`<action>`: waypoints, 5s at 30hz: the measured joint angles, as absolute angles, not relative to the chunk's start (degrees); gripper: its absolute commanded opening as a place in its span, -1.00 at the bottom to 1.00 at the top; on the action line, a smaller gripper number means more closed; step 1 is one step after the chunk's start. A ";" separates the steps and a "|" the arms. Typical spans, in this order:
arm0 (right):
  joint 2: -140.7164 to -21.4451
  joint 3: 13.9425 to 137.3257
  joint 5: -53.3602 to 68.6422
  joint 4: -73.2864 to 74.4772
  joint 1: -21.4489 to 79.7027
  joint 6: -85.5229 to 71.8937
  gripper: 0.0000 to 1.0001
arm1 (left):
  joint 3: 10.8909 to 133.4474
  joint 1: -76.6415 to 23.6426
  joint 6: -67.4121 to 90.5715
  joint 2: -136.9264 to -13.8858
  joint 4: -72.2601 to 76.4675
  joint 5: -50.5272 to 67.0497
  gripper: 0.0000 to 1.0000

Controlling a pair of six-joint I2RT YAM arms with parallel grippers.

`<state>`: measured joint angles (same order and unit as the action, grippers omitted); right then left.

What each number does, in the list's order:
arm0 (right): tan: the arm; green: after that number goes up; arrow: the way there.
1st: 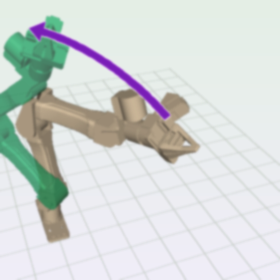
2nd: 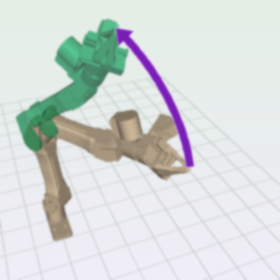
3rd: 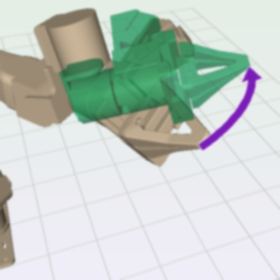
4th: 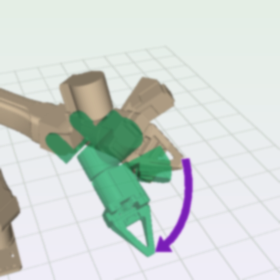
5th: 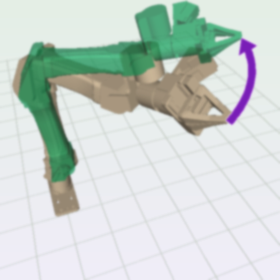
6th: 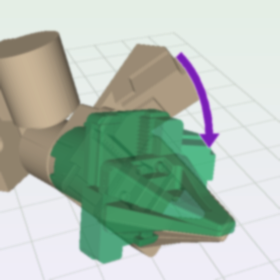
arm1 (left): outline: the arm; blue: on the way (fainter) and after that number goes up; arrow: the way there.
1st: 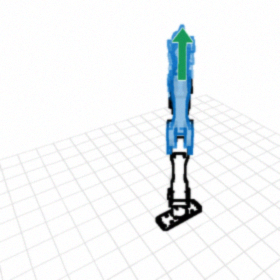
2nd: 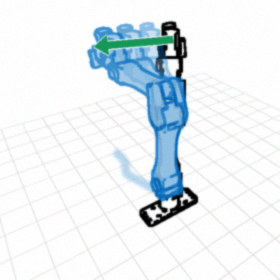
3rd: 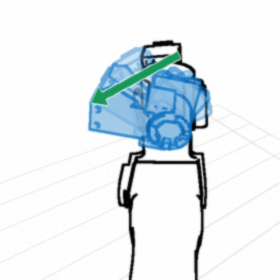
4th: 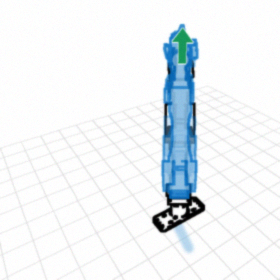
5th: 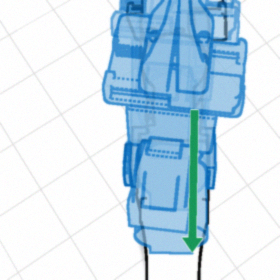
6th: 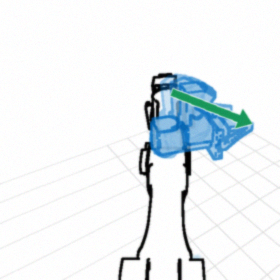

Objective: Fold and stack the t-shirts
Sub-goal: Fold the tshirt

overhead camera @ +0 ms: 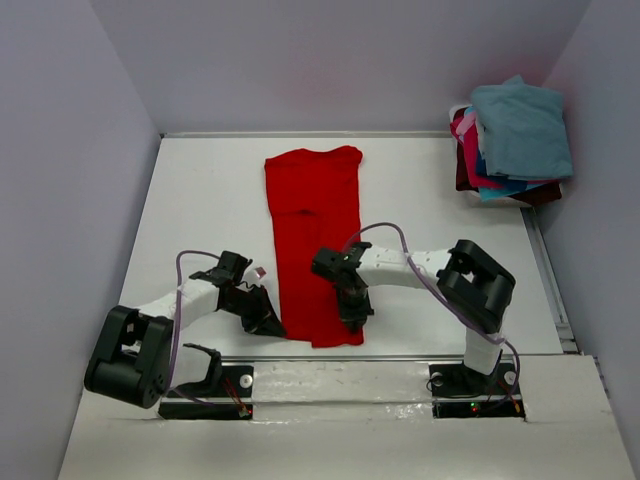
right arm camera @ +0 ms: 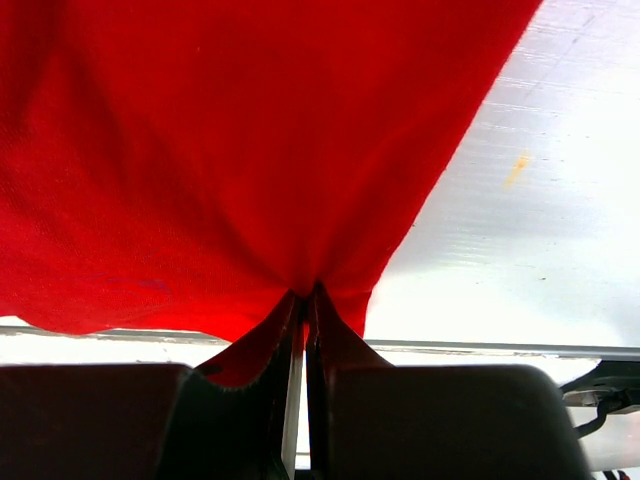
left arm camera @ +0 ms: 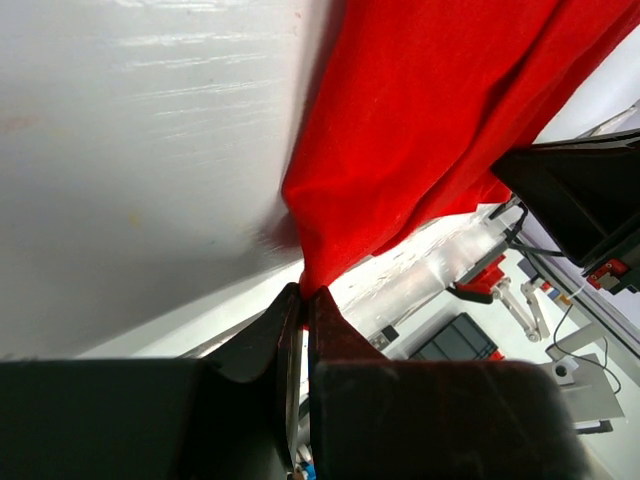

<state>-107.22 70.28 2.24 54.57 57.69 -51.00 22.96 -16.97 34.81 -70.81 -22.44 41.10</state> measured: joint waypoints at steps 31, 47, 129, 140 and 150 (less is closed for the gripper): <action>-102.67 65.78 0.25 55.61 55.92 -51.03 -0.73 | 22.92 -16.01 34.79 -69.45 -25.34 42.85 -0.89; -101.30 64.77 -0.86 56.88 55.16 -50.78 -0.72 | 22.02 -15.29 33.93 -69.34 -26.55 43.07 -0.89; -129.16 119.52 -6.37 58.85 25.65 -36.53 0.25 | 68.73 -24.88 27.57 -101.93 -24.67 37.41 -0.05; -137.16 138.21 -0.32 58.92 20.29 -33.12 0.23 | 82.65 -24.73 27.66 -113.54 -26.65 35.90 -0.07; -139.68 133.40 10.90 56.75 19.84 -32.75 0.19 | 93.41 -24.23 27.77 -120.57 -28.80 33.12 -0.10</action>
<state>-139.68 133.40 10.90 56.75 19.84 -32.75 93.41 -24.23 27.77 -120.57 -28.80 33.12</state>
